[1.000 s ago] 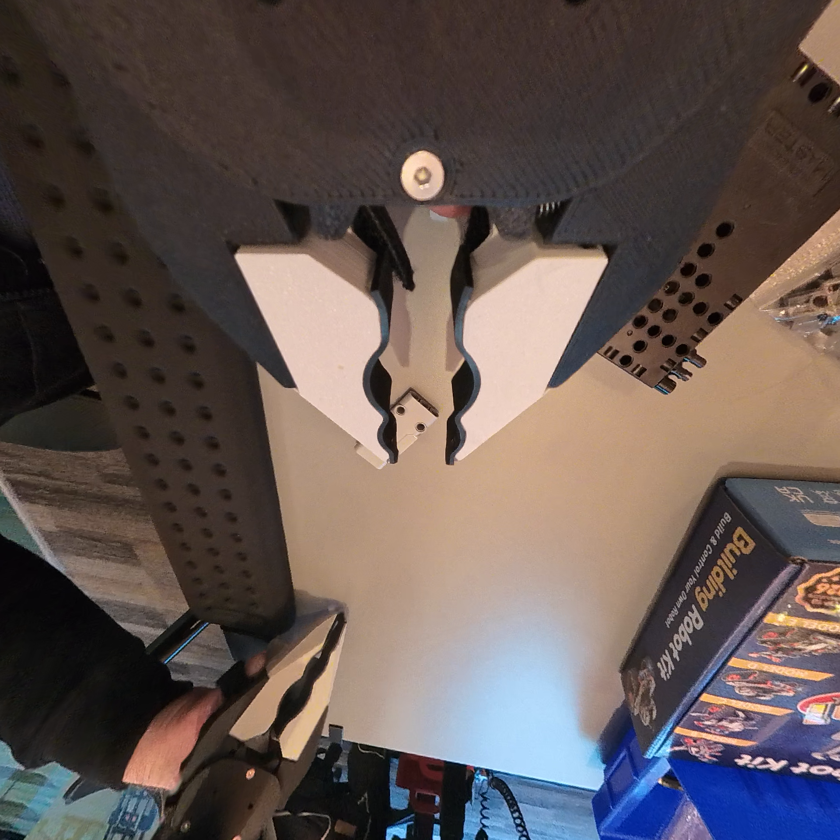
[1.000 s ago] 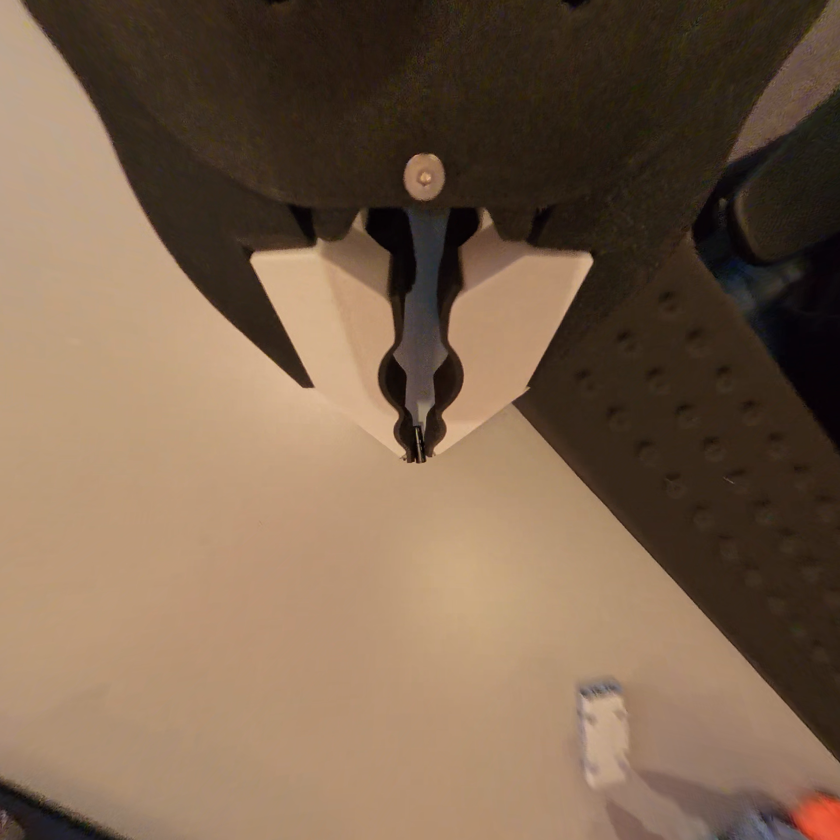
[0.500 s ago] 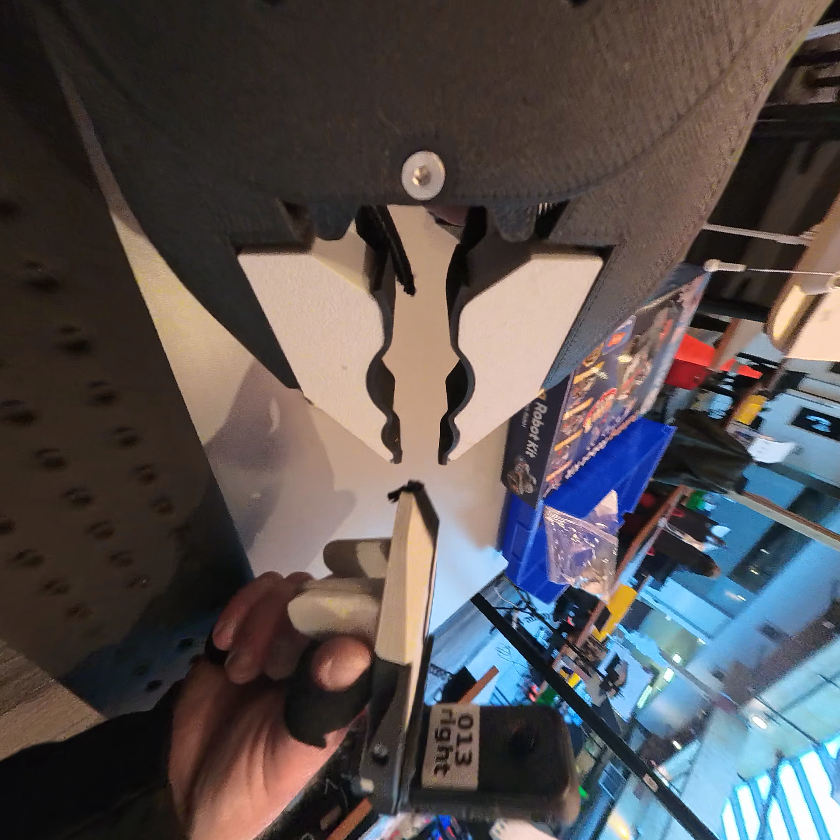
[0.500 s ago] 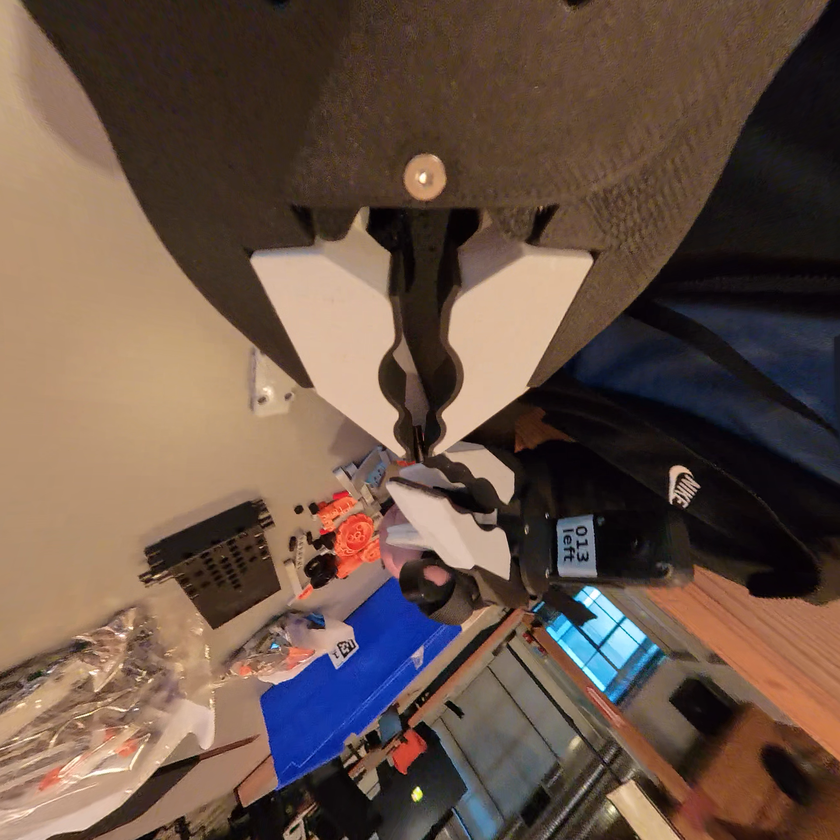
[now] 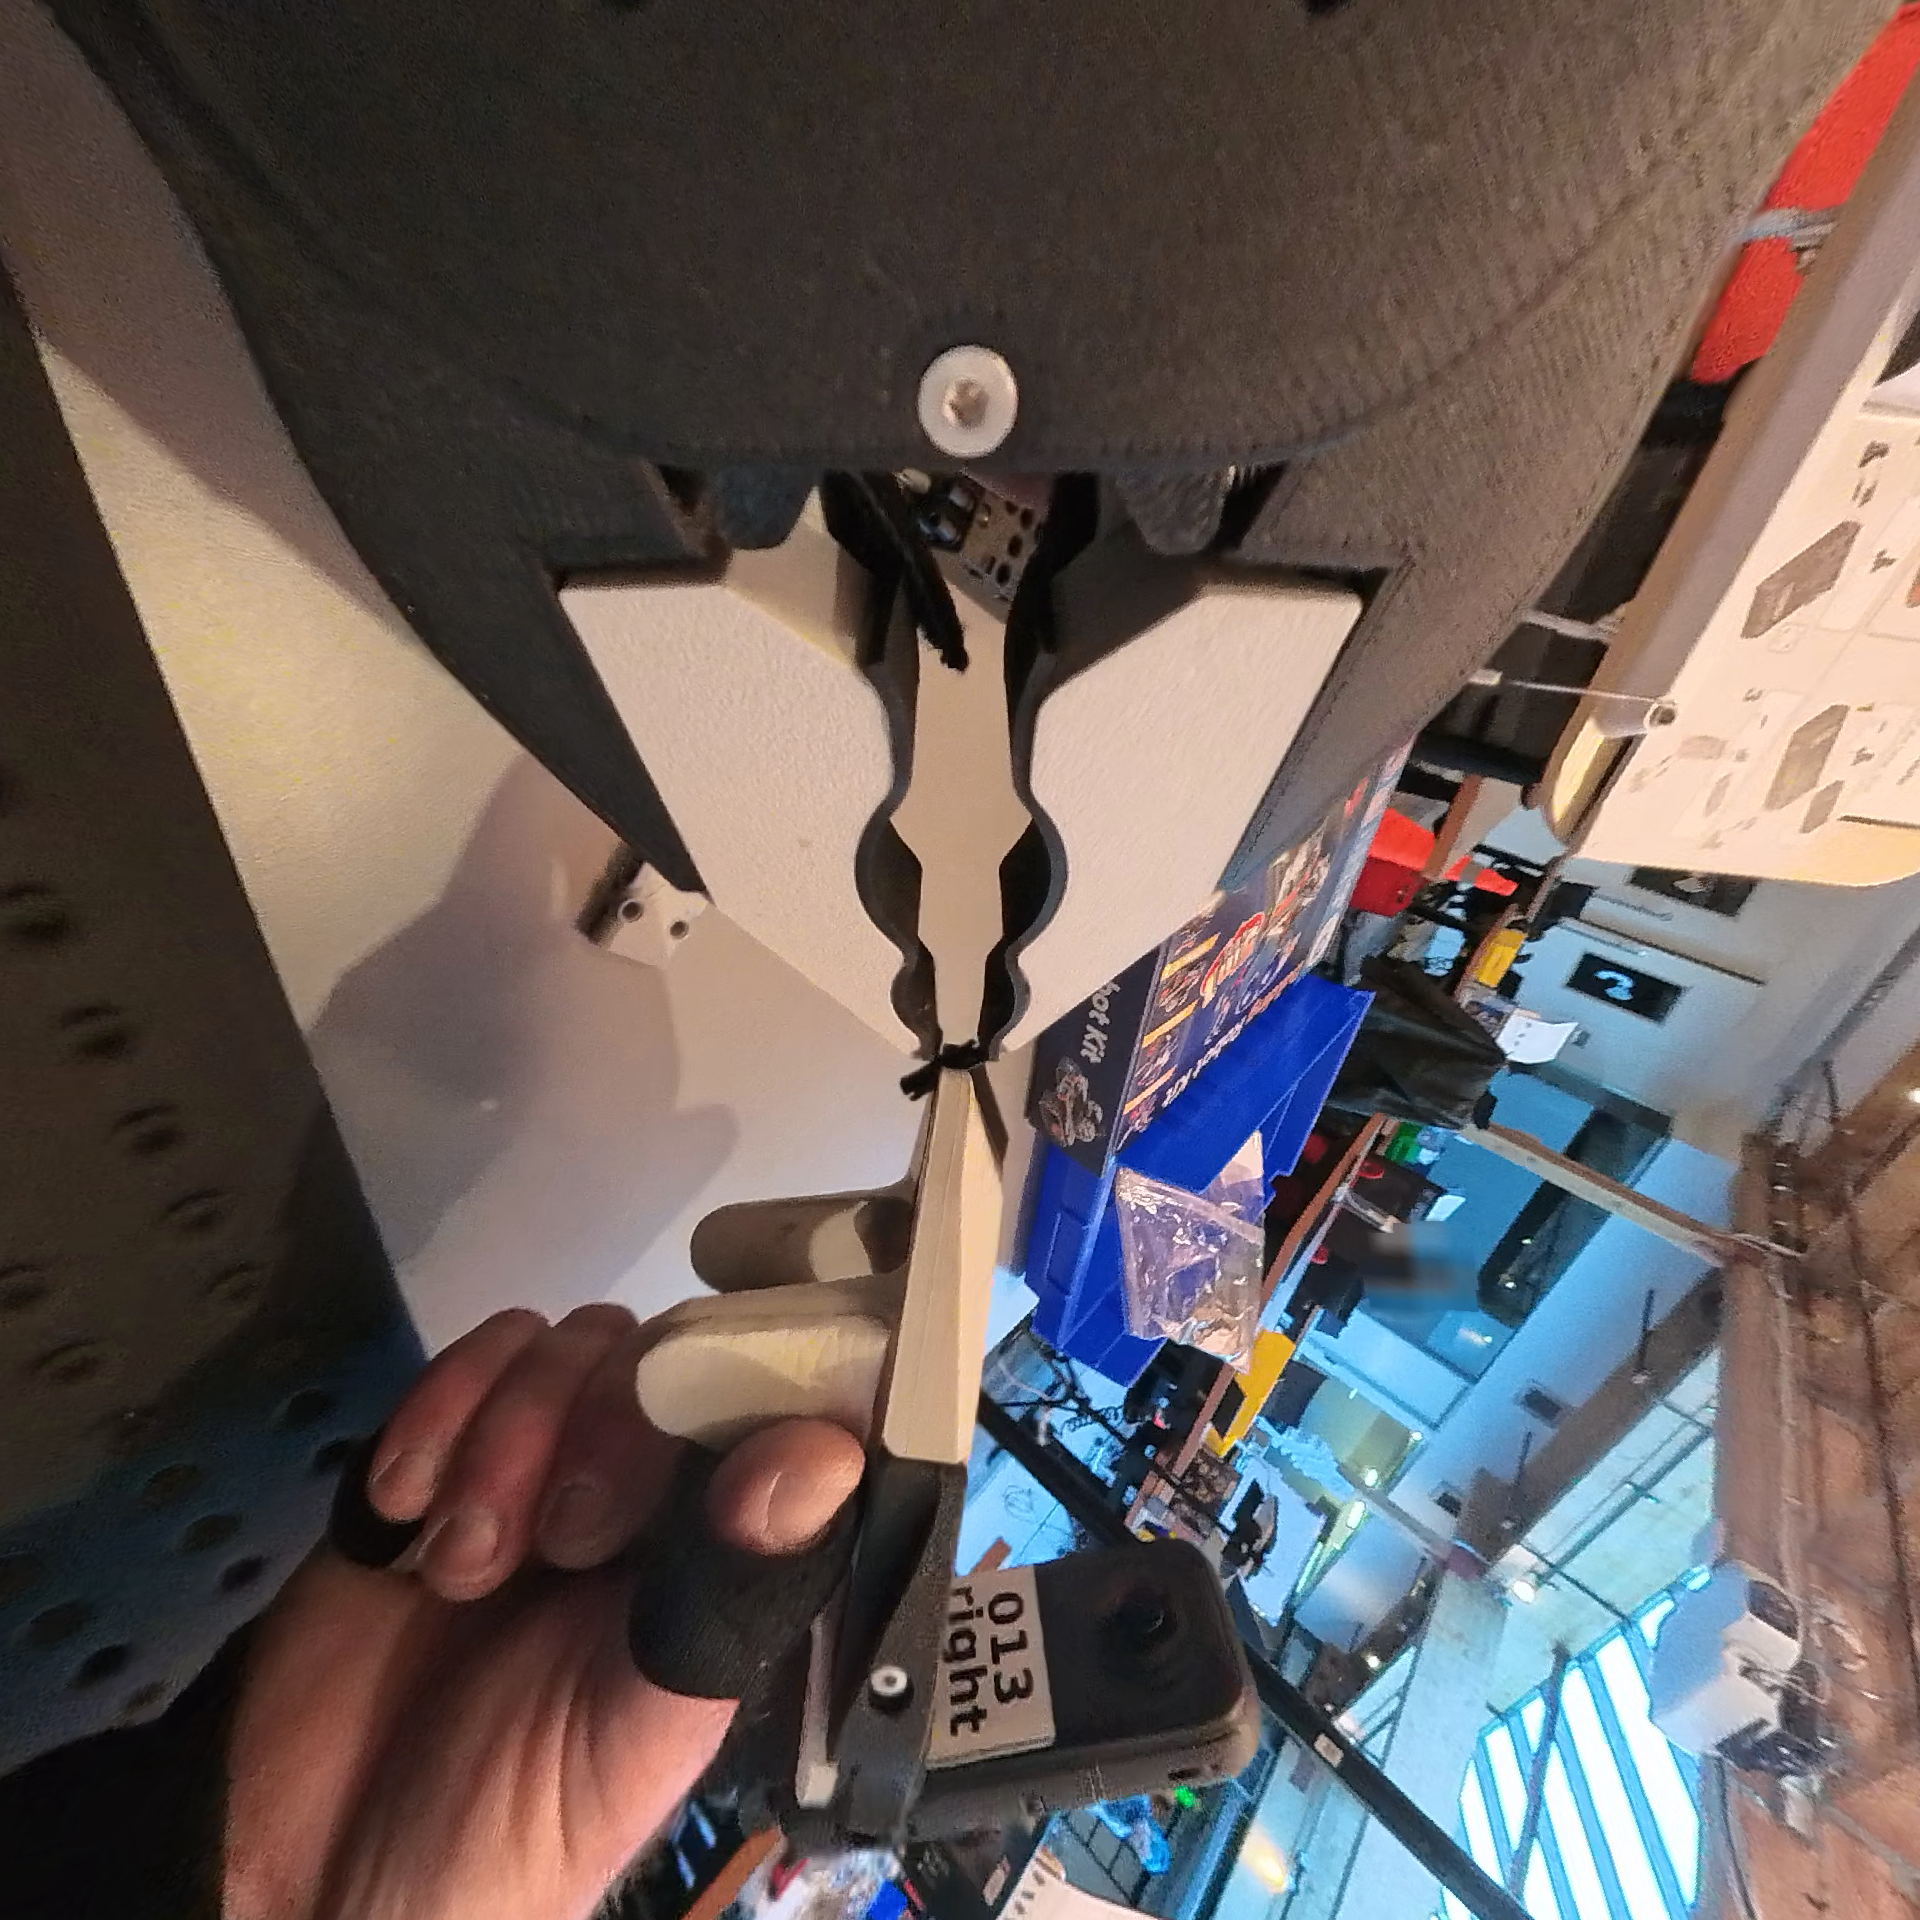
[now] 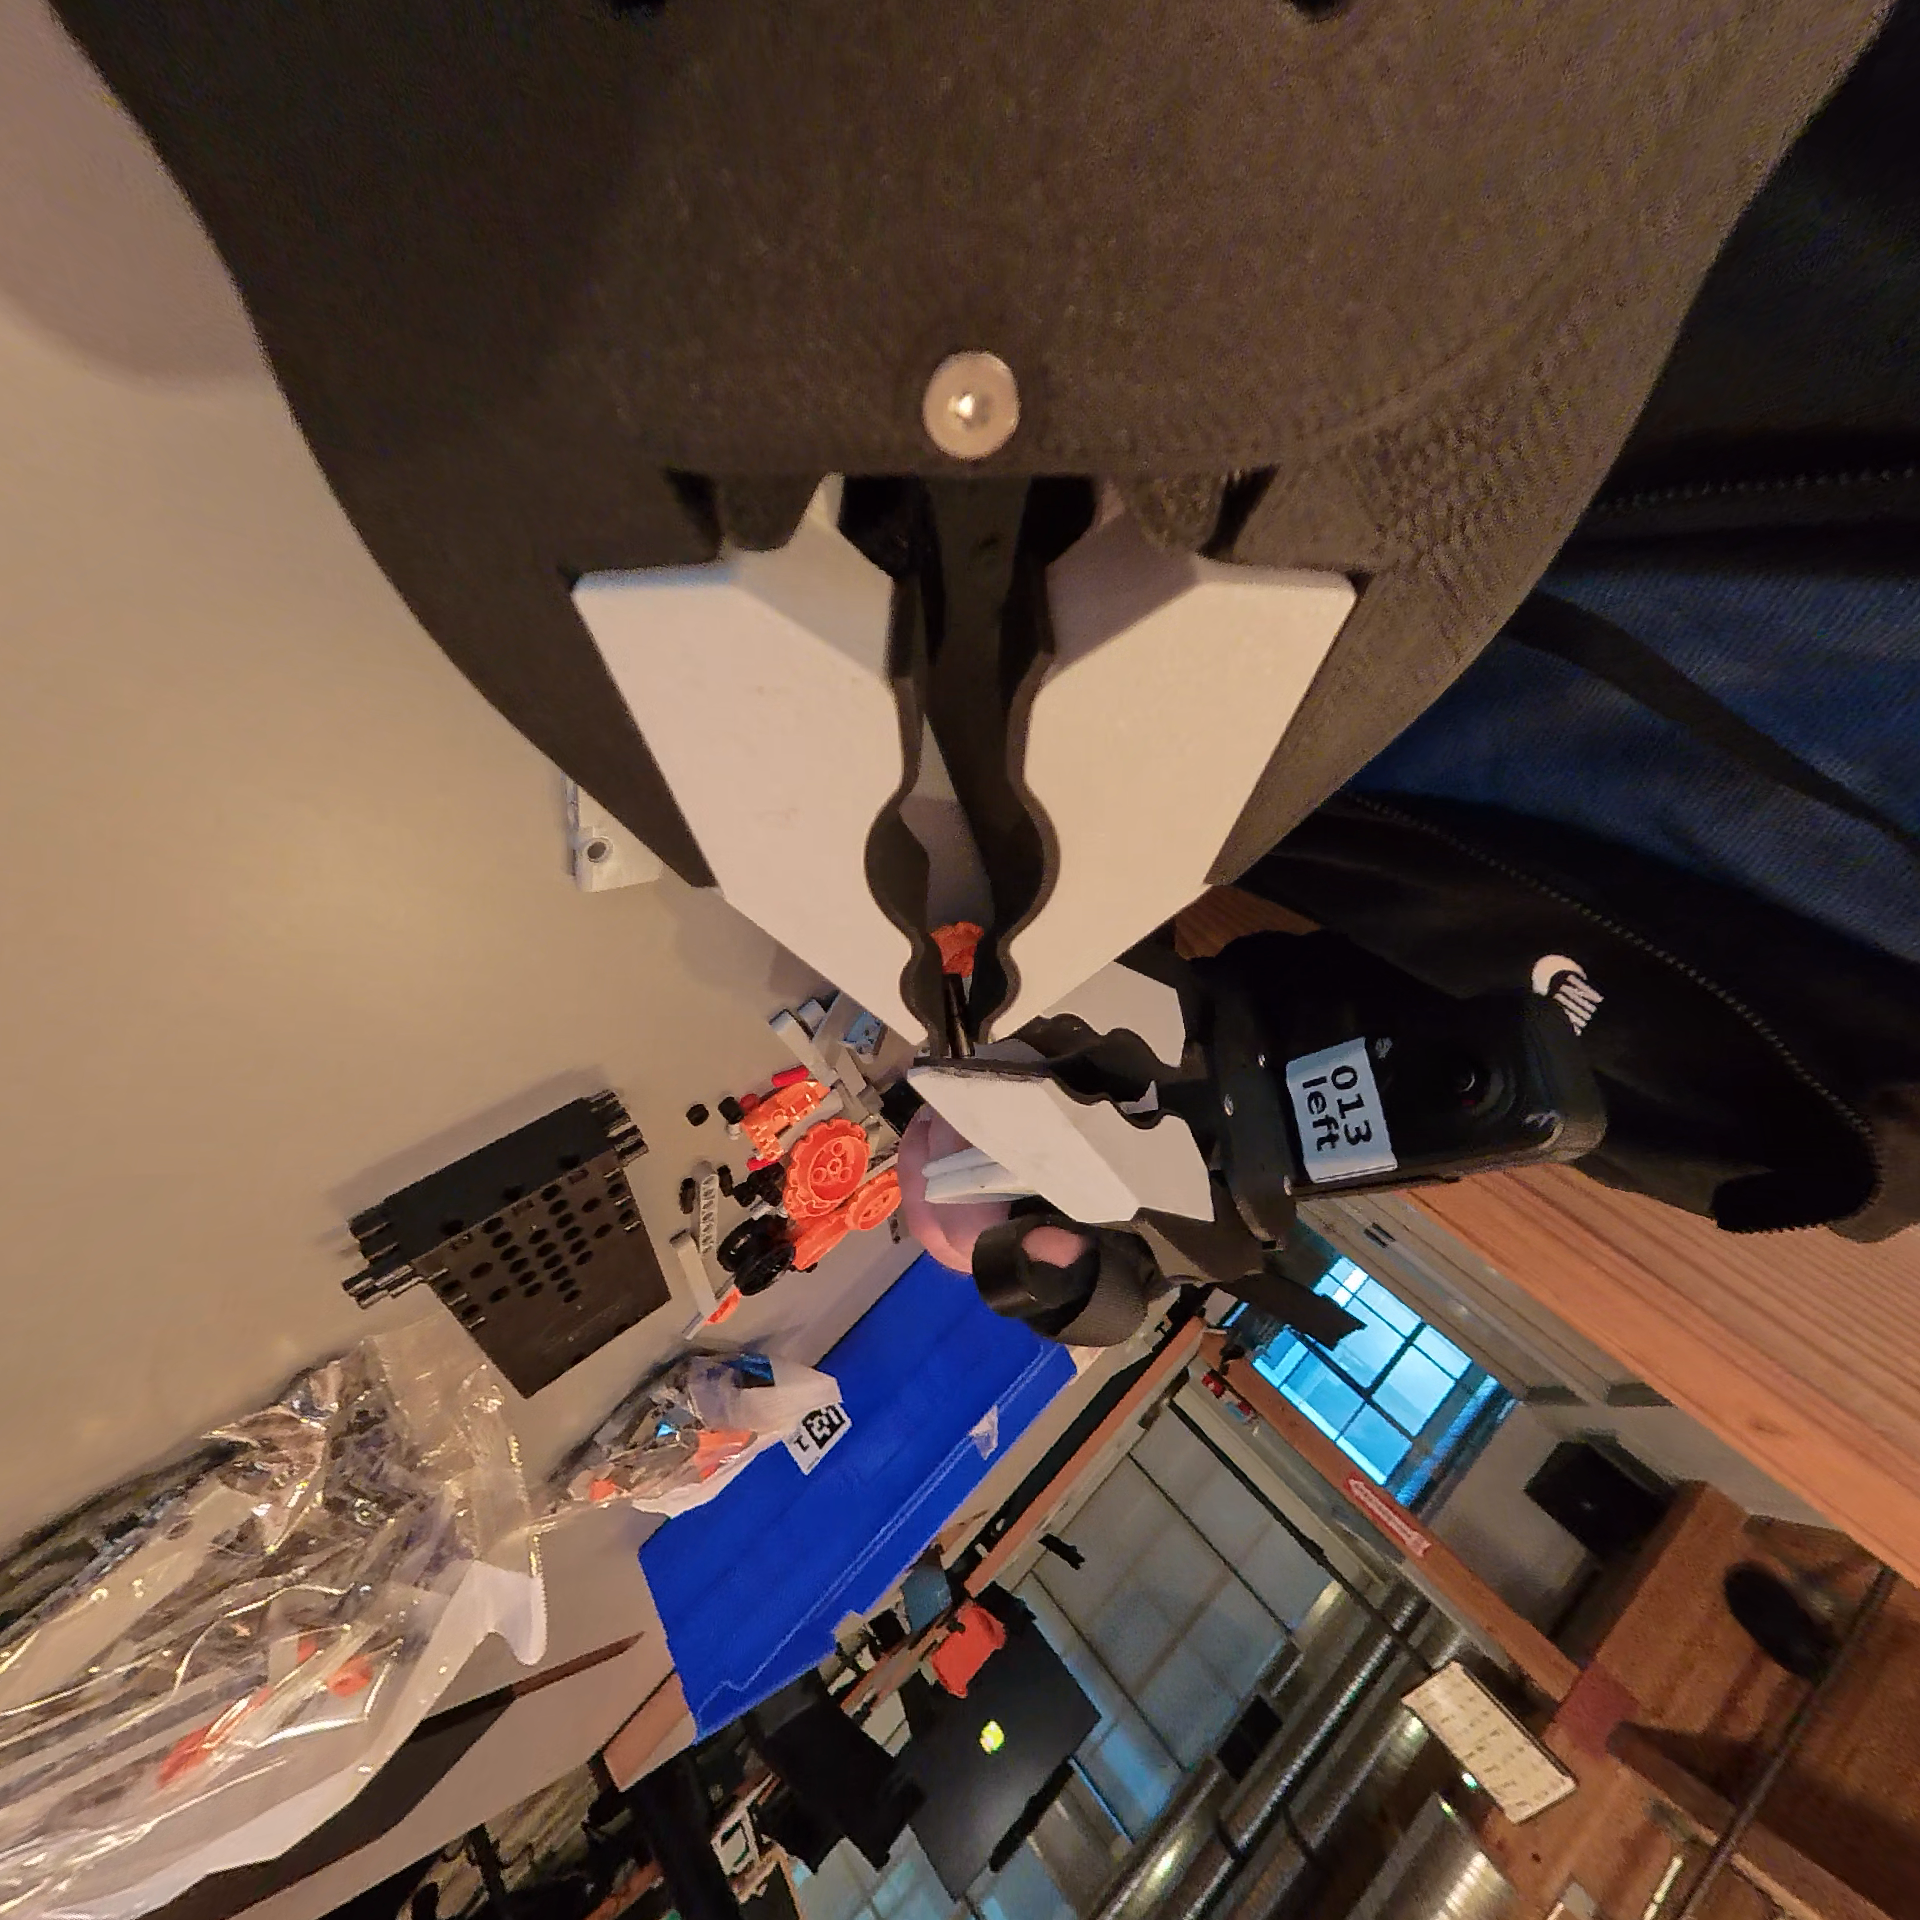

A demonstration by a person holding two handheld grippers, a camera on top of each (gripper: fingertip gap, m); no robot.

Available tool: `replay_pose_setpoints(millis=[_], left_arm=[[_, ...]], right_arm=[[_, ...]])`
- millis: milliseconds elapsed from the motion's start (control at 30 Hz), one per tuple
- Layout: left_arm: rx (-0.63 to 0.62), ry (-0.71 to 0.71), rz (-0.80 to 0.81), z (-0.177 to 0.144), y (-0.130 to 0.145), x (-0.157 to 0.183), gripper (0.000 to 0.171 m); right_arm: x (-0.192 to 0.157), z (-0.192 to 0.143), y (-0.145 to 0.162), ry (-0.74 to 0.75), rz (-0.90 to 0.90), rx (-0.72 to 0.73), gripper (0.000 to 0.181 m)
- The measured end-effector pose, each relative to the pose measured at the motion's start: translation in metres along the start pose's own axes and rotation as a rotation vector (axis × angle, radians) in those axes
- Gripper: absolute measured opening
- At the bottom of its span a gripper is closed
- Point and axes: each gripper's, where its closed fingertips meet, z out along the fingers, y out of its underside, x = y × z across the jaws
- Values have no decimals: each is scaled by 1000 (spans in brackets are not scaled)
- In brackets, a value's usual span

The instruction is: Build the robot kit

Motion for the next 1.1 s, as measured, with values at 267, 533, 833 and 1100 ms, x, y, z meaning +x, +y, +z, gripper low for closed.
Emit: replay_pose_setpoints(millis=[267,533,833,1100], left_arm=[[-38,-76,140,1,4,-6,7],[-125,-112,124,3,17,-14,4],[-113,-134,36,-2,16,-26,2],[-83,-136,20,-4,11,-28,2]], right_arm=[[5,4,-4,35,4,-96,3],[15,11,-12,144,-45,-42,4],[9,5,-30,140,-157,101,7],[8,6,-23,157,-234,52,10]])
